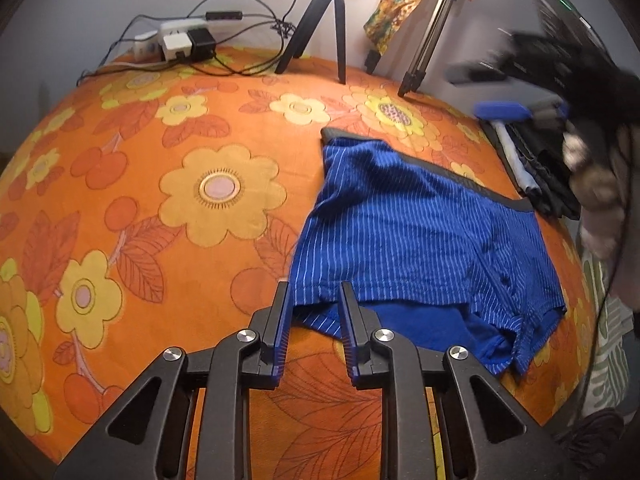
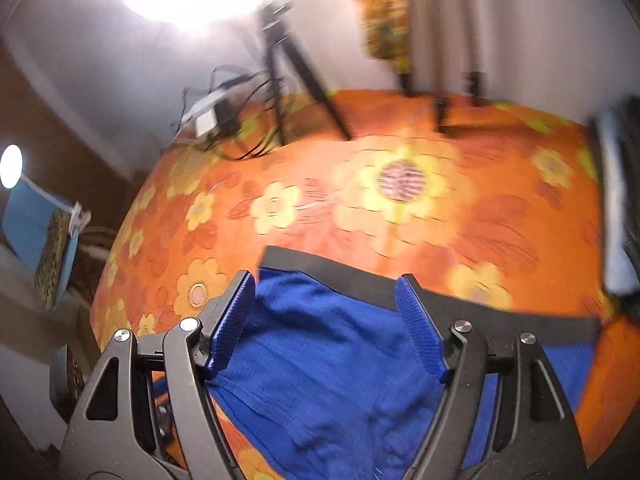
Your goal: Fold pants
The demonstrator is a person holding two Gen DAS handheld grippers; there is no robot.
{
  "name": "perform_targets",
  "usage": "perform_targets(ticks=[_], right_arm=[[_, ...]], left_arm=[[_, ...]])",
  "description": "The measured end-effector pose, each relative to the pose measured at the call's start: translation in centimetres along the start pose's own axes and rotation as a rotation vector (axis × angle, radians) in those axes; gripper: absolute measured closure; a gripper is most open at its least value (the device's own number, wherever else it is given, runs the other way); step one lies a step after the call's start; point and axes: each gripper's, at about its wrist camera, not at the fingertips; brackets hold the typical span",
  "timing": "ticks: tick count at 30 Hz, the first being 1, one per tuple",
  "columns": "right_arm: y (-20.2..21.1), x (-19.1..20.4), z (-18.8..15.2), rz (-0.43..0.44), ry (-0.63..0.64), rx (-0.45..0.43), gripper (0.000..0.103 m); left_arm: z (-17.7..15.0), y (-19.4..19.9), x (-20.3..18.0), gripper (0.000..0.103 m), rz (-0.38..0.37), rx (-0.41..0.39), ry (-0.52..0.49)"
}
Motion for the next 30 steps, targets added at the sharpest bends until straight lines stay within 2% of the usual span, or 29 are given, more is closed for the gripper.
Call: perform_targets(ticks=[3, 6, 8, 10, 11, 17, 24, 26, 27, 30], right_arm=[[-2.9, 1.3, 1.5, -0.022, 0.035, 0.065, 0.036], [-5.5, 1.8, 2.5, -0.038, 0.054, 0.107, 0.036], [-6.8, 2.0, 2.9, -0.046, 0.066, 0.128, 0.036], [-8.2, 2.2, 3.4, -0.055, 0.082, 0.150, 0.036], [-8.6, 2.3, 3.6, -0.057, 0.085, 0.158, 0.036], [-11.6, 3.4, 3.8, -0.054, 0.139, 0.218, 0.036], [-13.3, 4.3, 3.3, -0.052, 0.173, 0.269, 0.036], [-13.6, 4.5, 3.2, -0.050, 0.168, 0.281, 0.036], [-13.8, 4.7, 3.1, -0.054, 0.173, 0.288, 0.036], [-14.0, 5.5, 2.7, -0.075, 0.206, 0.305, 0.036]], left_arm=[[0.1, -0.5, 0.4, 0.081, -0.011, 0.016, 0.014], [0.3, -1.4, 0.1, 0.079, 0.002, 0.031, -0.009], [0.4, -1.8, 0.0, 0.073, 0.012, 0.038, -0.021], [0.5, -2.2, 0.1, 0.061, 0.014, 0.042, -0.019], [0.6, -2.3, 0.1, 0.059, 0.023, 0.039, -0.018], [1.0, -2.6, 0.0, 0.059, 0.033, 0.032, -0.018], [1.2, -2.7, -0.2, 0.059, 0.026, 0.025, -0.017], [1.2, -2.6, -0.1, 0.059, 0.022, 0.023, -0.010], [1.3, -2.7, 0.0, 0.064, 0.021, 0.022, -0.006], [1.4, -2.8, 0.1, 0.085, 0.029, 0.023, -0.003]])
Point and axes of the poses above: each gripper's, at about its wrist camera, not at the fingertips, and y roughly against the way its jaws point, x to its left, z to its top, and after that the axes turned 1 degree about y, right-handed
